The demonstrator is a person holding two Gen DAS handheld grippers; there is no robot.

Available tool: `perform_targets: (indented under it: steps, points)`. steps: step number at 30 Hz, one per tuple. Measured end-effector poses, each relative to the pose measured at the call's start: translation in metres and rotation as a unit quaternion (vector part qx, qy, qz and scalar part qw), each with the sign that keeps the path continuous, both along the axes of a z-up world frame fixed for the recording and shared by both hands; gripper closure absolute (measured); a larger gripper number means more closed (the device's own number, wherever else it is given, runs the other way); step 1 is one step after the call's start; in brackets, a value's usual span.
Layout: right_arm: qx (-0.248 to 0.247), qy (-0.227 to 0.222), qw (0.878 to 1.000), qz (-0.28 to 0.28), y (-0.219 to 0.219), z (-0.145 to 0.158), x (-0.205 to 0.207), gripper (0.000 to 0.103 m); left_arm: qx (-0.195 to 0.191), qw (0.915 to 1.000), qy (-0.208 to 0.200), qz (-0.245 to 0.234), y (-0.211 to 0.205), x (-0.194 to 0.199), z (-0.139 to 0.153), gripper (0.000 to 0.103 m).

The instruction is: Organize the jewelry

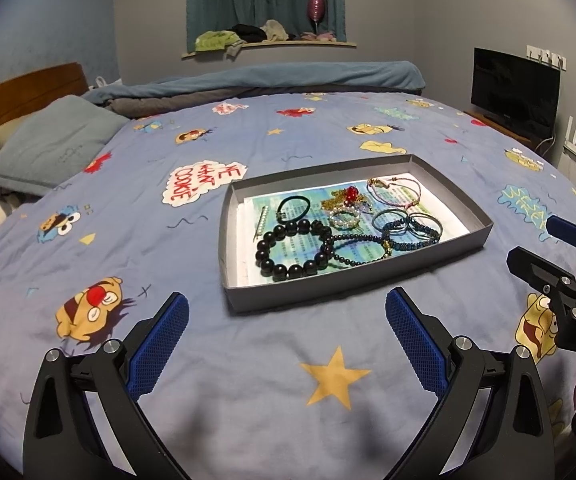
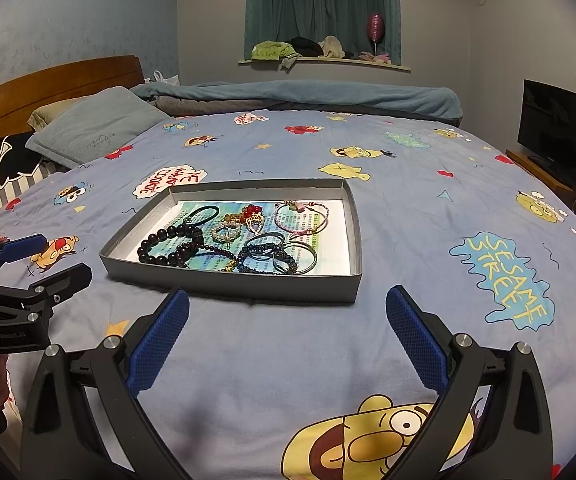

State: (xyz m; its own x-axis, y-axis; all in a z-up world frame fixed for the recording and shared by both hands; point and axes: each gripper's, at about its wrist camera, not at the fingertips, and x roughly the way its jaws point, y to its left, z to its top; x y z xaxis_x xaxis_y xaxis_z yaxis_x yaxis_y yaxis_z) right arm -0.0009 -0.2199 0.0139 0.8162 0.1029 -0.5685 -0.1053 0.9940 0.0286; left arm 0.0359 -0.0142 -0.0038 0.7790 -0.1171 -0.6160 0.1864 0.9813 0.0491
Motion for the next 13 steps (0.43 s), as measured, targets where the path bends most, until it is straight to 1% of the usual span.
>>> perform_targets:
  steps: [2, 6, 8, 10, 13]
  points:
    - [0.000, 0.000, 1.000, 0.000, 0.0004, 0.0003, -0.0001, 0.006, -0.004, 1.0000, -0.003, -0.005, 0.0010, 0.0000, 0.0004, 0.005]
    - [-0.001, 0.000, 1.000, 0.000, 0.0001, 0.0002, -0.0001, 0.006, 0.012, 0.9998, -0.011, -0.007, -0.0009, -0.0014, 0.0003, 0.005]
    - [-0.002, 0.001, 1.000, -0.001, 0.0003, 0.0001, 0.0003, 0.006, 0.015, 0.9998, -0.005, -0.008, -0.0028, 0.0000, -0.0014, 0.005]
    - [-0.004, 0.000, 1.000, -0.002, 0.0001, -0.0008, 0.0013, 0.006, 0.008, 0.9999, 0.009, -0.010, -0.0019, 0.0031, -0.0032, 0.005]
    - [-0.007, 0.001, 1.000, -0.007, -0.0023, -0.0042, 0.0056, 0.006, 0.003, 0.9999, 0.013, -0.005, 0.0034, 0.0083, -0.0041, 0.005]
